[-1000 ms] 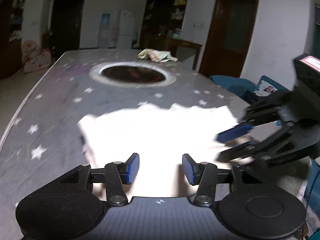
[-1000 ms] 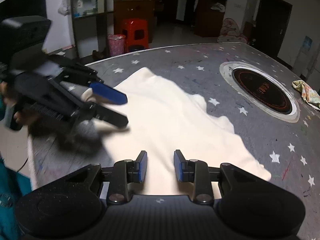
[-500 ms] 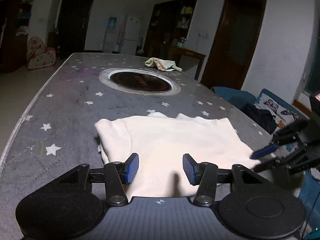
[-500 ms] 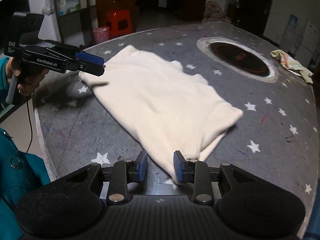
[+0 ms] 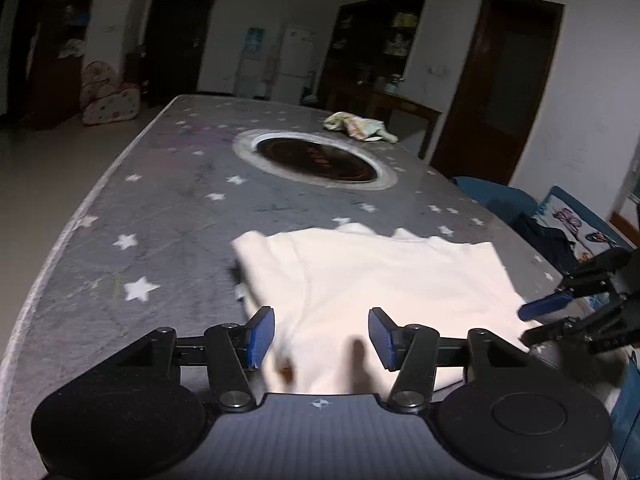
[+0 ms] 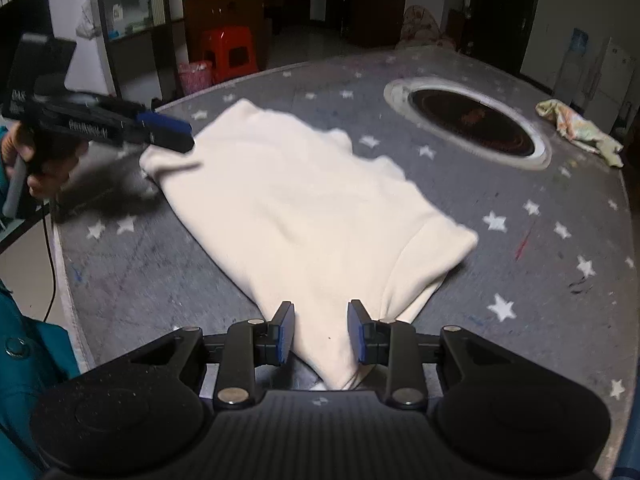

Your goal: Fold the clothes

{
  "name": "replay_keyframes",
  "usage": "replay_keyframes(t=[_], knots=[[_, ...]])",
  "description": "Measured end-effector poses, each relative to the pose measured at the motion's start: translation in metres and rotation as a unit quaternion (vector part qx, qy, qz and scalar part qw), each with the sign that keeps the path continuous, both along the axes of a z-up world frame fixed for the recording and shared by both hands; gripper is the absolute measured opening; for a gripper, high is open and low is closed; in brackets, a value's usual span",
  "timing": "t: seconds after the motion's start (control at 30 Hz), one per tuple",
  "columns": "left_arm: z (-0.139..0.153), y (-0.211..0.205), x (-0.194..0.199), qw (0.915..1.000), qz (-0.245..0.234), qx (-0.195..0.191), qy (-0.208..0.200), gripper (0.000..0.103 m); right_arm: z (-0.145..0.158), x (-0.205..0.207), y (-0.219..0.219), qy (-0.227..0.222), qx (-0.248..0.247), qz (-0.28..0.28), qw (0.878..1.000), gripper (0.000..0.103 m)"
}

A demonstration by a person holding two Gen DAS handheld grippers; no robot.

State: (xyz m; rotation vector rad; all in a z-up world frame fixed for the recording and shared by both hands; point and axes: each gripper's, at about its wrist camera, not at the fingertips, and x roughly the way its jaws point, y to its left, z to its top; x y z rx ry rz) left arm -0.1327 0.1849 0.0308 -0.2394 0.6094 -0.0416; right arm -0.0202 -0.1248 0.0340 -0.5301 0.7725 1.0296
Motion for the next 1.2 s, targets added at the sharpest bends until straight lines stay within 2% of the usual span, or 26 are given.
replay_keyframes(t=[0.17,0.33,0.47,0.57,0.7,1.0,1.1,1.13,1.17,1.2], knots=[[-0.005,0.02,-0.002,0.999,0.031,-0.021,0.024,0.056,0.012,-0.009,0.017,-0.024,-0.003,0.031,0.999,0.029],[-0.002,0.036,-0.01,0.9972,0.061,-0.035,0.027,0.056,0.024,-0.024,0.046,-0.046,0.002,0.084,0.995,0.029],[0.003,0.048,-0.016,0.995,0.085,-0.047,0.024,0.056,0.025,-0.042,0.083,-0.059,0.003,0.144,0.988,0.029],[0.007,0.057,-0.019,0.9931,0.098,-0.06,0.021,0.06,0.023,-0.056,0.11,-0.077,-0.004,0.187,0.979,0.029],[0.009,0.063,-0.021,0.9911,0.106,-0.079,0.018,0.06,0.017,-0.07,0.139,-0.094,-0.011,0.222,0.97,0.029],[0.007,0.069,-0.022,0.9838,0.106,-0.142,0.027,0.066,-0.013,-0.095,0.182,-0.132,-0.027,0.25,0.959,0.03],[0.005,0.068,-0.02,0.9816,0.105,-0.157,0.029,0.069,-0.02,-0.095,0.188,-0.14,-0.026,0.237,0.961,0.029],[0.005,0.067,-0.019,0.9808,0.105,-0.162,0.029,0.07,-0.02,-0.094,0.189,-0.138,-0.023,0.233,0.962,0.027],[0.005,0.067,-0.018,0.9796,0.104,-0.169,0.029,0.07,-0.02,-0.093,0.189,-0.136,-0.021,0.228,0.964,0.016],[0.005,0.066,-0.017,0.9784,0.103,-0.177,0.029,0.07,-0.02,-0.091,0.189,-0.133,-0.02,0.223,0.966,0.011]])
